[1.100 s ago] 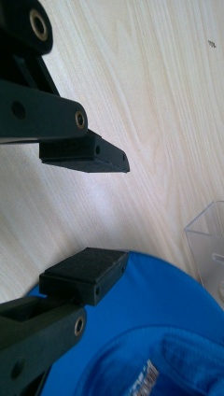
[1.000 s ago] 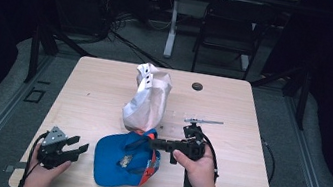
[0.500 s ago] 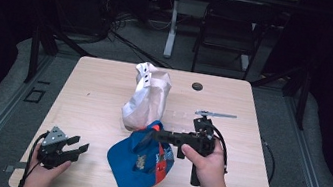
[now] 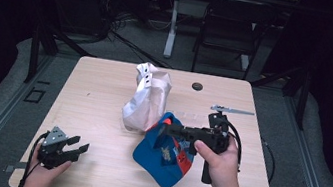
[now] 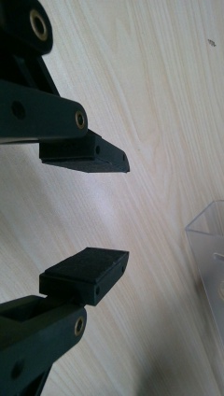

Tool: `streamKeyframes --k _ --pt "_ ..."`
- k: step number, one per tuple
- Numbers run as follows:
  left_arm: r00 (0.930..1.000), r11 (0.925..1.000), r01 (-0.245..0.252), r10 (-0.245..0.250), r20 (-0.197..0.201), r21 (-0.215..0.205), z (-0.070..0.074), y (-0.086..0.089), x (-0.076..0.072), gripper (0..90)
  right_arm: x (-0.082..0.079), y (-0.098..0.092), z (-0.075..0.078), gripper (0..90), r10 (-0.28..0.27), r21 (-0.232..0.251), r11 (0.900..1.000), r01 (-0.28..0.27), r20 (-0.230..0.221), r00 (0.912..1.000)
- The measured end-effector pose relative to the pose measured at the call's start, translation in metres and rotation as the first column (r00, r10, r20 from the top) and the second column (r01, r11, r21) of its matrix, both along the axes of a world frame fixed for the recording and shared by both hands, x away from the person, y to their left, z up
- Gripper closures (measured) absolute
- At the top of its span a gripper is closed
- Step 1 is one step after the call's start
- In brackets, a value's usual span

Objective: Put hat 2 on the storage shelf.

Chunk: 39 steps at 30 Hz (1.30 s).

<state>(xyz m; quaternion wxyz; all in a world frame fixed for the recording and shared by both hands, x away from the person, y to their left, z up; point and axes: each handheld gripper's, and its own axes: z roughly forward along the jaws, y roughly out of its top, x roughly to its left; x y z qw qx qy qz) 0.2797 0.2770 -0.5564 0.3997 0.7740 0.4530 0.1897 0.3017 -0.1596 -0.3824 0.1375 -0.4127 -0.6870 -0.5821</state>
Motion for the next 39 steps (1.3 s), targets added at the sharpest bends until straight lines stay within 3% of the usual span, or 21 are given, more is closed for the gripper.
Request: streamKeyframes --k 10,15,19,23,27,28,29,32,34,35,37,39 --pt "0.9997 0.9996 0.024 -0.024 0.002 0.014 0.002 -0.006 -0.001 50.9 0.006 -0.022 0.017 79.7 -0.070 0.005 0.998 0.070 0.010 0.9975" --pt "0.9979 0.9982 0.061 -0.061 0.024 0.001 0.005 -0.021 -0.002 49.7 0.010 -0.023 0.023 79.7 -0.081 -0.005 0.997 0.081 0.012 0.9966" --pt "0.9924 0.9938 0.111 -0.110 0.053 -0.004 0.013 -0.039 -0.004 48.0 0.013 -0.023 0.029 79.7 -0.091 -0.011 0.996 0.091 0.013 0.9958" --pt "0.9805 0.9845 0.175 -0.174 0.091 -0.003 0.025 -0.059 -0.007 47.6 0.015 -0.026 0.038 79.7 -0.101 -0.005 0.995 0.101 0.016 0.9948" --pt "0.9605 0.9676 0.253 -0.250 0.123 -0.007 0.039 -0.082 -0.009 47.9 0.014 -0.031 0.043 79.7 -0.114 -0.005 0.994 0.114 0.019 0.9934" --pt "0.9605 0.9676 0.253 -0.250 0.123 -0.007 0.039 -0.082 -0.009 48.2 0.014 -0.031 0.043 79.7 -0.114 -0.005 0.994 0.114 0.019 0.9934" --pt "0.9516 0.9608 0.277 -0.274 0.138 -0.001 0.045 -0.091 -0.010 48.4 0.014 -0.033 0.045 79.7 -0.122 -0.006 0.993 0.122 0.016 0.9924" --pt "0.9387 0.9516 0.307 -0.301 0.167 -0.009 0.052 -0.106 -0.010 48.9 0.014 -0.037 0.049 79.7 -0.138 -0.013 0.990 0.139 0.013 0.9903" --pt "0.9358 0.9492 0.315 -0.309 0.170 -0.007 0.054 -0.111 -0.009 49.0 0.015 -0.038 0.049 79.7 -0.145 -0.014 0.989 0.145 0.013 0.9893" --pt "0.9293 0.9435 0.331 -0.325 0.175 -0.005 0.056 -0.119 -0.007 48.9 0.016 -0.040 0.051 79.7 -0.155 -0.018 0.988 0.155 0.008 0.9880" --pt "0.9263 0.9406 0.339 -0.333 0.177 -0.009 0.056 -0.124 -0.006 48.9 0.017 -0.040 0.052 79.7 -0.159 -0.022 0.987 0.159 0.010 0.9872" --pt "0.9184 0.9322 0.362 -0.355 0.175 -0.009 0.059 -0.139 -0.002 48.9 0.019 -0.042 0.056 79.7 -0.173 -0.030 0.984 0.173 0.008 0.9848"
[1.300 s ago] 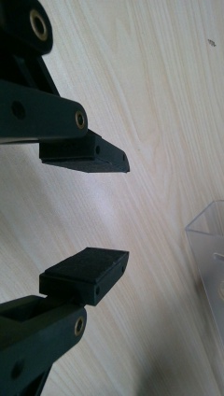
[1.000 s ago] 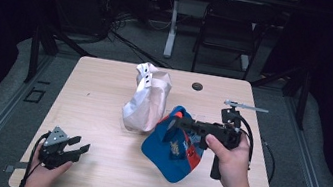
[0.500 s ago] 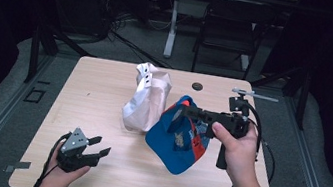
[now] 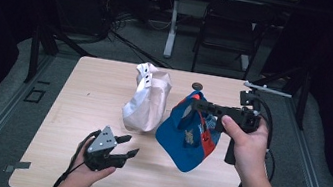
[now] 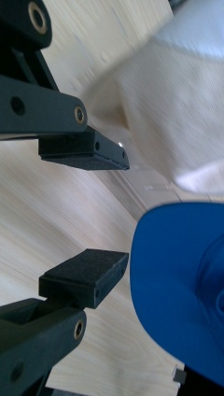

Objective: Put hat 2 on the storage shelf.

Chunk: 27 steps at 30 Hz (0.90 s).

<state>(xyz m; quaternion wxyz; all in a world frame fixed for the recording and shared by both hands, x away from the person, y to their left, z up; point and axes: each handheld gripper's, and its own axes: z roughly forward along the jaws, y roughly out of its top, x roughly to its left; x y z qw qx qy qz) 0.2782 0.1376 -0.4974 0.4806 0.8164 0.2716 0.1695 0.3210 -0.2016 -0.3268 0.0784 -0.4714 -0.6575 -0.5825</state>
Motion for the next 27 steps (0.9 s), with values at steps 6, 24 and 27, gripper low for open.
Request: streamKeyframes --k 6,24,27 --pt "0.9994 0.9996 0.029 -0.029 0.017 -0.002 0.007 -0.022 0.007 48.3 0.011 -0.003 0.007 79.7 -0.021 -0.003 1.000 0.021 -0.011 0.9997" --pt "0.9927 0.9954 0.085 -0.089 0.081 0.044 0.028 -0.085 0.024 45.2 0.054 0.002 0.026 79.7 -0.123 -0.035 0.992 0.122 -0.040 0.9916" --pt "0.9924 0.9954 0.083 -0.087 0.087 0.049 0.028 -0.101 0.028 43.9 0.060 0.001 0.024 79.7 -0.134 -0.022 0.991 0.133 -0.054 0.9895"
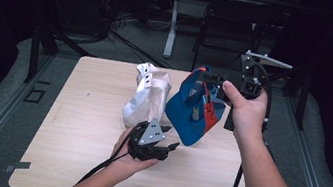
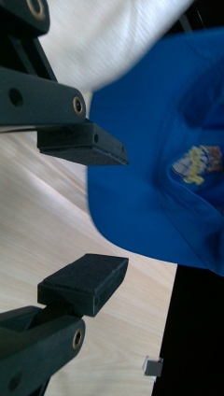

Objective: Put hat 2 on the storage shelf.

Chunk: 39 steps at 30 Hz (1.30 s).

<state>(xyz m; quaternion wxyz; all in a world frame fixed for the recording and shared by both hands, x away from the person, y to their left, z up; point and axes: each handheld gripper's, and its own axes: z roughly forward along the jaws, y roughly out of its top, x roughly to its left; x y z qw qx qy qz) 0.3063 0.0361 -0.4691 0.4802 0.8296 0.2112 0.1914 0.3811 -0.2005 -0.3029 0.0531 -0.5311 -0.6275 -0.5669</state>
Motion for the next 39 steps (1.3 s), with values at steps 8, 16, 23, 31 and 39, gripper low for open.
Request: streamKeyframes --k 8,16,23,31,39 --pt "0.9999 0.9994 0.008 -0.007 -0.007 0.034 -0.006 -0.036 0.004 42.4 0.002 -0.001 0.001 79.7 -0.008 0.018 1.000 0.008 -0.003 1.0000" --pt "0.9977 0.9938 -0.067 0.067 0.009 0.088 -0.011 -0.061 0.008 53.3 0.000 -0.001 0.002 79.7 -0.008 0.031 0.999 0.008 0.002 1.0000" --pt "0.9981 0.9927 -0.062 0.062 0.002 0.103 -0.010 -0.053 0.014 74.7 -0.002 -0.006 0.002 79.7 -0.010 0.036 0.999 0.010 0.004 0.9999" --pt "0.9984 0.9961 -0.049 0.051 -0.025 0.074 -0.004 -0.032 0.023 88.1 -0.002 -0.011 0.005 79.5 -0.027 0.035 0.999 0.027 0.008 0.9996" --pt "0.9966 0.9962 -0.073 0.075 -0.035 0.047 -0.011 -0.027 0.030 88.2 -0.001 -0.011 0.000 79.6 -0.030 0.027 0.999 0.030 -0.001 0.9995"
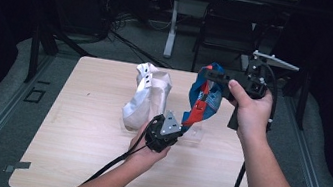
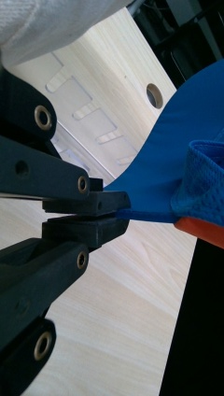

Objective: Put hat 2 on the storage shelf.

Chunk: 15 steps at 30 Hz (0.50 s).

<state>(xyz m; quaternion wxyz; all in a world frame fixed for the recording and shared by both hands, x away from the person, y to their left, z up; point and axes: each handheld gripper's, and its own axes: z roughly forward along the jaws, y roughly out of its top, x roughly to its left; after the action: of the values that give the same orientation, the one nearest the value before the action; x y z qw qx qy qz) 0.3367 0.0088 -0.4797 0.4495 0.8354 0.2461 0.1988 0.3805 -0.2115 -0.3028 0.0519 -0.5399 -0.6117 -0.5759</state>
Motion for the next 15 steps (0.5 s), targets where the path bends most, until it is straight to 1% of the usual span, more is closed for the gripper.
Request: streamKeyframes --k 4,5,7,10,14,15 --pt "1.0000 1.0000 -0.004 0.004 -0.009 0.002 -0.005 0.001 0.003 88.2 0.001 -0.001 -0.006 79.6 0.002 -0.002 1.000 -0.002 -0.010 1.0000" --pt "0.9999 1.0000 -0.007 0.007 -0.015 -0.003 -0.008 0.003 0.004 88.2 0.002 -0.003 -0.011 79.6 0.001 0.002 1.000 -0.001 -0.019 0.9998" --pt "0.9998 1.0000 -0.007 0.007 -0.018 0.007 -0.010 0.005 0.006 88.2 0.003 -0.004 -0.014 79.6 -0.001 0.002 1.000 0.001 -0.025 0.9997" --pt "0.9997 0.9999 -0.012 0.012 -0.022 0.003 -0.013 0.006 0.006 88.2 0.005 -0.005 -0.020 79.6 -0.007 0.004 1.000 0.008 -0.036 0.9993" --pt "0.9997 0.9998 -0.016 0.015 -0.017 -0.010 -0.018 0.008 0.009 88.2 0.005 -0.006 -0.023 79.6 -0.009 0.006 1.000 0.009 -0.043 0.9990" --pt "0.9997 0.9999 -0.014 0.014 -0.022 -0.001 -0.019 0.009 0.009 88.2 0.006 -0.006 -0.025 79.6 -0.008 0.006 1.000 0.008 -0.046 0.9989"
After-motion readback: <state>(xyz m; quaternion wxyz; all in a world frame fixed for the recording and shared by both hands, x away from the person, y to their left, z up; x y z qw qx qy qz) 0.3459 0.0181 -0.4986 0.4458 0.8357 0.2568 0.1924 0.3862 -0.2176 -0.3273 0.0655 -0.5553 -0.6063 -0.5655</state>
